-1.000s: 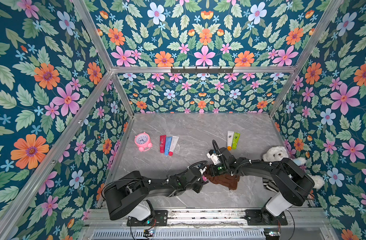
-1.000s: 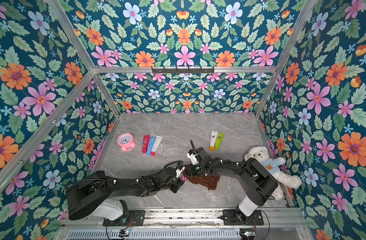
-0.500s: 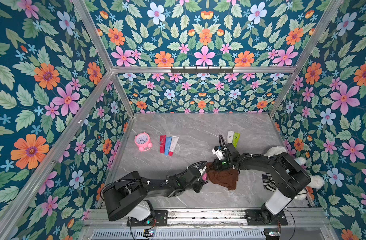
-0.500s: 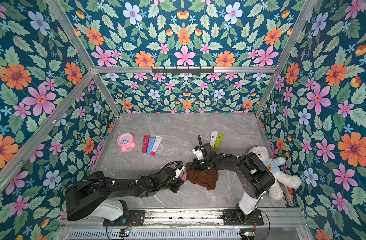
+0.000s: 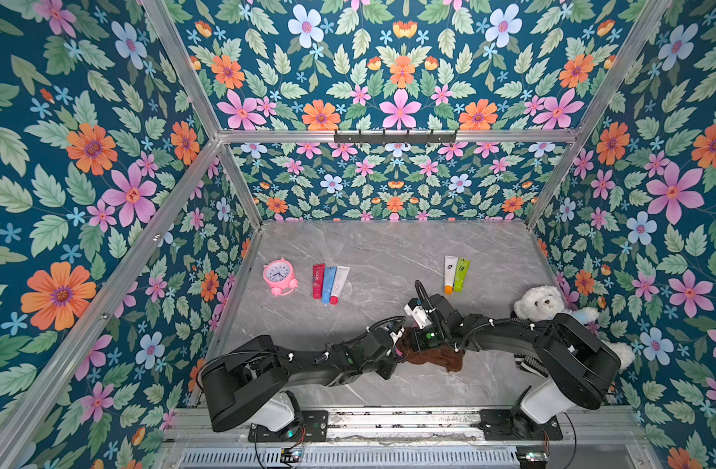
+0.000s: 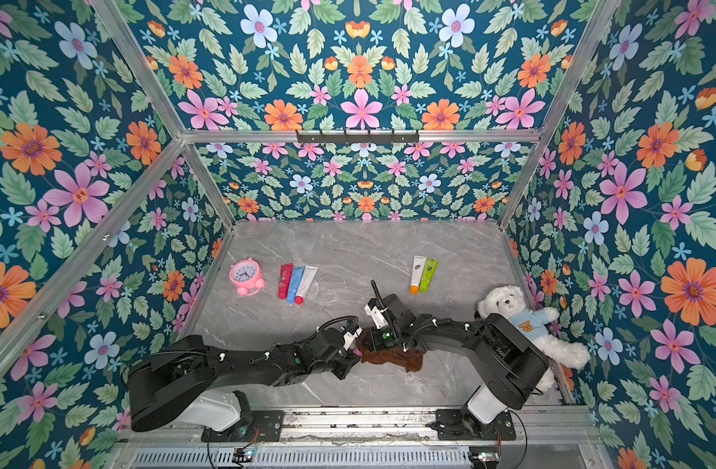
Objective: Wipe the surface of the toothpaste tube
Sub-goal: Wipe the dirt from the toothpaste tube.
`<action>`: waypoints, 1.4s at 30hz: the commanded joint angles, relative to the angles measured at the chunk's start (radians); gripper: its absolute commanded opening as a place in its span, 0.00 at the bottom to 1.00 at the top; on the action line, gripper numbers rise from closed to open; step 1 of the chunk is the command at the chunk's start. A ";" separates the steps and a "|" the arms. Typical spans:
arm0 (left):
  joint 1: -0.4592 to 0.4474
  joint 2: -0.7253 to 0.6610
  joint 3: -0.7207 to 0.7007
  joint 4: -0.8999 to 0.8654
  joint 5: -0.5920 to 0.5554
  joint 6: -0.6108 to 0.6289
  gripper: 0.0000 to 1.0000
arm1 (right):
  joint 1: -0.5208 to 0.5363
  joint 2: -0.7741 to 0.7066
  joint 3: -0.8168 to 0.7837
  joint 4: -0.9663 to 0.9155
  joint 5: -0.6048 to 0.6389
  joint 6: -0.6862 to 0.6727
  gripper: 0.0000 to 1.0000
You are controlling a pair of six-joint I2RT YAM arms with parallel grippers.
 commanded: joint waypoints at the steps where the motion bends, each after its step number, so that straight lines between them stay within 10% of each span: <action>1: 0.002 0.007 0.004 0.016 -0.003 0.010 0.00 | -0.035 0.019 -0.014 -0.121 -0.020 0.005 0.00; 8: 0.000 -0.033 -0.020 0.021 -0.018 0.004 0.00 | -0.224 0.012 0.033 -0.256 0.097 -0.111 0.00; 27: 0.000 0.008 0.004 0.016 0.001 0.012 0.00 | -0.004 -0.028 0.065 -0.134 -0.019 -0.012 0.00; 42: -0.002 -0.014 -0.011 0.022 -0.010 0.007 0.00 | -0.192 0.048 0.104 -0.321 0.228 -0.159 0.00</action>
